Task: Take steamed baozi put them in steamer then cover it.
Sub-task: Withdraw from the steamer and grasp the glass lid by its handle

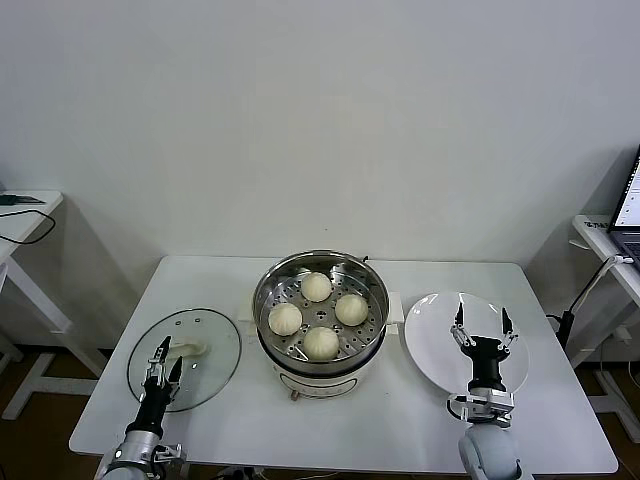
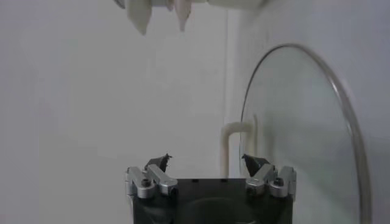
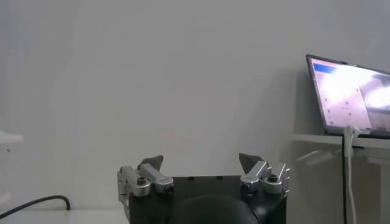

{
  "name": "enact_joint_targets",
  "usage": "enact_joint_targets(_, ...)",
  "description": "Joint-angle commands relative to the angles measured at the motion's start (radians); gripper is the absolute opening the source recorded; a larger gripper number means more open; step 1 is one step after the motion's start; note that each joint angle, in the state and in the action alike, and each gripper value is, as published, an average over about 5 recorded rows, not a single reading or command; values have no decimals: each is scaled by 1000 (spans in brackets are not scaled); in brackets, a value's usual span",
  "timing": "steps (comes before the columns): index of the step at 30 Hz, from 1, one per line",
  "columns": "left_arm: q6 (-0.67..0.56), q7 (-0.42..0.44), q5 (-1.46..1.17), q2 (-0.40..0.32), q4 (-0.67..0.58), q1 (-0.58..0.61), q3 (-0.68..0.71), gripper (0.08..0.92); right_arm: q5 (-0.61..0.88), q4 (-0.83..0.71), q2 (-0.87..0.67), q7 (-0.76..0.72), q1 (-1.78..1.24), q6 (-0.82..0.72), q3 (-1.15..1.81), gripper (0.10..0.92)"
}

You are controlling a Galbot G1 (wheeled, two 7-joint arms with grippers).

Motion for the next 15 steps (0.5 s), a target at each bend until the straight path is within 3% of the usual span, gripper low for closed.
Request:
enact_joint_targets(1, 19, 14, -20, -1, 26, -41, 9, 823, -4, 2, 5, -5, -9, -12, 3, 823)
enact_joint_targets(15, 55, 51, -29, -2, 62, -111, 24, 823, -2, 7, -2, -9, -6, -18, 2, 823)
